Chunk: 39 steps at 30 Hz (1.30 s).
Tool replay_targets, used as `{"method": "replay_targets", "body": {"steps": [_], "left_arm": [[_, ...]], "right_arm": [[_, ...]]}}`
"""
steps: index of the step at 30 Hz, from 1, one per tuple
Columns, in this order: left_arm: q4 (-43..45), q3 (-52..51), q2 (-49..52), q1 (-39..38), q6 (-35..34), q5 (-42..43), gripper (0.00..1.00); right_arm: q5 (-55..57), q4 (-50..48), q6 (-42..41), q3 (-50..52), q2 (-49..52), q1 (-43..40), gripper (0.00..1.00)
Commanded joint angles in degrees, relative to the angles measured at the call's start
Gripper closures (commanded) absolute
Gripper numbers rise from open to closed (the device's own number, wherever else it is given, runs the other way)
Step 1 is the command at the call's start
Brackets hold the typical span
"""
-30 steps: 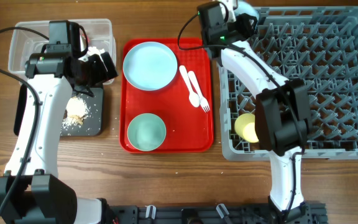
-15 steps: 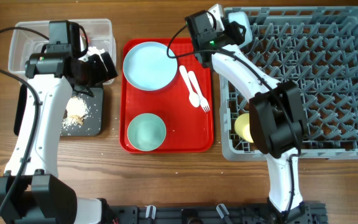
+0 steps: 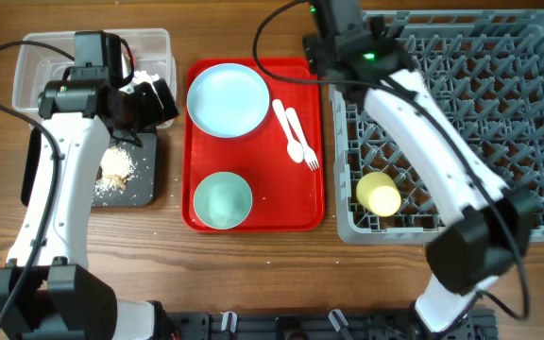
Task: Sort waste into correct bins and load items into the dishwasher rack
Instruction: 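Return the right gripper to the red tray and grasp the green bowl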
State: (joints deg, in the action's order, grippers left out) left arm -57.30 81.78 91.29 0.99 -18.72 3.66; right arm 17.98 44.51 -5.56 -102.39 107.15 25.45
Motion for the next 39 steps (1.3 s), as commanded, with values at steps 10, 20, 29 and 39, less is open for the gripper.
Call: {"method": "replay_targets", "body": {"steps": [10, 20, 29, 39], "left_arm": [[0.0, 0.4, -0.1, 0.2, 0.3, -0.7, 0.00], [0.0, 0.4, -0.1, 0.2, 0.3, -0.7, 0.00], [0.0, 0.3, -0.1, 0.2, 0.3, -0.7, 0.00], [0.0, 0.3, -0.1, 0.2, 0.3, -0.7, 0.00]], "right_arm": [[-42.9, 2.7, -19.2, 16.1, 3.9, 8.6, 0.27], [-44.2, -2.1, -23.1, 25.6, 4.0, 12.1, 0.36], [-45.7, -5.4, -26.3, 26.4, 7.8, 13.8, 0.51], [-46.6, -5.2, -27.1, 25.7, 8.3, 12.7, 0.96]]}}
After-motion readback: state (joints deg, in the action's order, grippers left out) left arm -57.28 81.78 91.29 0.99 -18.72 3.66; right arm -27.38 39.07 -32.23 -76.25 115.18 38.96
